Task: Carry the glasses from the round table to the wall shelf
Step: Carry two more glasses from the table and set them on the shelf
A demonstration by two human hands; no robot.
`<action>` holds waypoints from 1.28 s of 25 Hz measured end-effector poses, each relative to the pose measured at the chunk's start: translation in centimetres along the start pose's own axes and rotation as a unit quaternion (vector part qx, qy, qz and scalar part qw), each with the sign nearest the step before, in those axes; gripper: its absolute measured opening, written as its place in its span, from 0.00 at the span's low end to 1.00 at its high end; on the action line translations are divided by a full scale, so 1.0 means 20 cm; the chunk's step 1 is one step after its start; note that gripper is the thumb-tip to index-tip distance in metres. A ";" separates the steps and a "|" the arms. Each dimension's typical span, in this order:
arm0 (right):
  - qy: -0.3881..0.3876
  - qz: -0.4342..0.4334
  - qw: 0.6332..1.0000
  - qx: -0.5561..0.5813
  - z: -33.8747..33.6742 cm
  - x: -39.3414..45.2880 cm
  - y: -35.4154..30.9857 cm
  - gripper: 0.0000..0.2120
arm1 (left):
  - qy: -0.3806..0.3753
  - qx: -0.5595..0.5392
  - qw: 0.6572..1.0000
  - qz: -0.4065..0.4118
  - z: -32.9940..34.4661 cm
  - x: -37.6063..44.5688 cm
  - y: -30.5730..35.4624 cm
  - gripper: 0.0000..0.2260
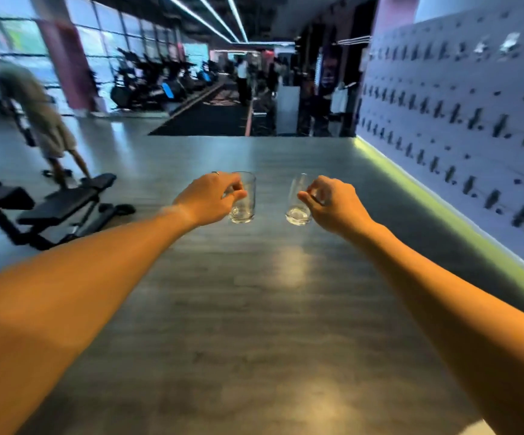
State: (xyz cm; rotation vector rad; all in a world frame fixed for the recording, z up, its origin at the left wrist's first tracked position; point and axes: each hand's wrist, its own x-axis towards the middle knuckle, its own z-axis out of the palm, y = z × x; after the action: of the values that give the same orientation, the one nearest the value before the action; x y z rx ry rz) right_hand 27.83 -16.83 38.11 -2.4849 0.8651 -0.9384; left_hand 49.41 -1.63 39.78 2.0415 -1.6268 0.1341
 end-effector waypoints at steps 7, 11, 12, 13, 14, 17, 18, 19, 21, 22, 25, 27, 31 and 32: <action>-0.059 -0.137 0.985 0.083 0.71 0.74 -0.61 0.12 | 0.062 0.084 0.985 -0.137 -0.45 -0.02 -0.84 0.07; -0.100 -0.205 0.967 0.112 1.14 1.16 -0.91 0.12 | 0.097 0.126 0.960 -0.231 -0.68 -0.01 -1.27 0.08; -0.112 -0.225 0.961 0.118 1.24 1.25 -0.99 0.12 | 0.104 0.135 0.952 -0.254 -0.74 -0.02 -1.36 0.06; -0.123 -0.245 0.954 0.122 1.33 1.33 -1.07 0.11 | 0.112 0.137 0.947 -0.269 -0.79 -0.03 -1.44 0.05; -0.131 -0.264 0.947 0.126 1.42 1.40 -1.14 0.11 | 0.121 0.137 0.943 -0.278 -0.84 -0.05 -1.50 0.05; -0.167 -0.314 0.923 0.147 1.71 1.58 -1.46 0.11 | 0.154 0.151 0.920 -0.326 -1.01 -0.12 -1.74 0.06; -0.180 -0.325 0.916 0.152 1.81 1.63 -1.58 0.11 | 0.162 0.162 0.912 -0.341 -1.07 -0.15 -1.83 0.08; -0.190 -0.335 0.908 0.162 1.91 1.67 -1.70 0.11 | 0.172 0.169 0.904 -0.353 -1.13 -0.18 -1.93 0.09; -0.204 -0.355 0.893 0.188 2.10 1.74 -1.95 0.09 | 0.182 0.185 0.891 -0.373 -1.27 -0.24 -2.13 0.09; -0.210 -0.361 0.886 0.201 2.18 1.78 -2.06 0.08 | 0.185 0.195 0.884 -0.383 -1.34 -0.27 -2.22 0.09; -0.217 -0.374 0.868 0.242 2.42 1.87 -2.47 0.08 | 0.199 0.216 0.859 -0.419 -1.60 -0.40 -2.50 0.07; -0.235 -0.386 0.851 0.269 2.57 1.91 -2.75 0.08 | 0.210 0.237 0.841 -0.439 -1.77 -0.52 -2.67 0.06; -0.268 -0.428 0.804 0.313 2.85 1.92 -3.32 0.08 | 0.228 0.259 0.799 -0.493 -2.08 -0.78 -2.96 0.05; -0.280 -0.445 0.788 0.320 2.92 1.92 -3.49 0.08 | 0.224 0.264 0.789 -0.508 -2.17 -0.84 -3.02 0.06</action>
State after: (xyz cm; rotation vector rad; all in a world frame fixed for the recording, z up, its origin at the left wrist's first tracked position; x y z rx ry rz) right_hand 119.96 16.87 49.41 -2.2323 -0.7856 -0.4915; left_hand 111.55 41.40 50.33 2.7257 -0.0551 0.6666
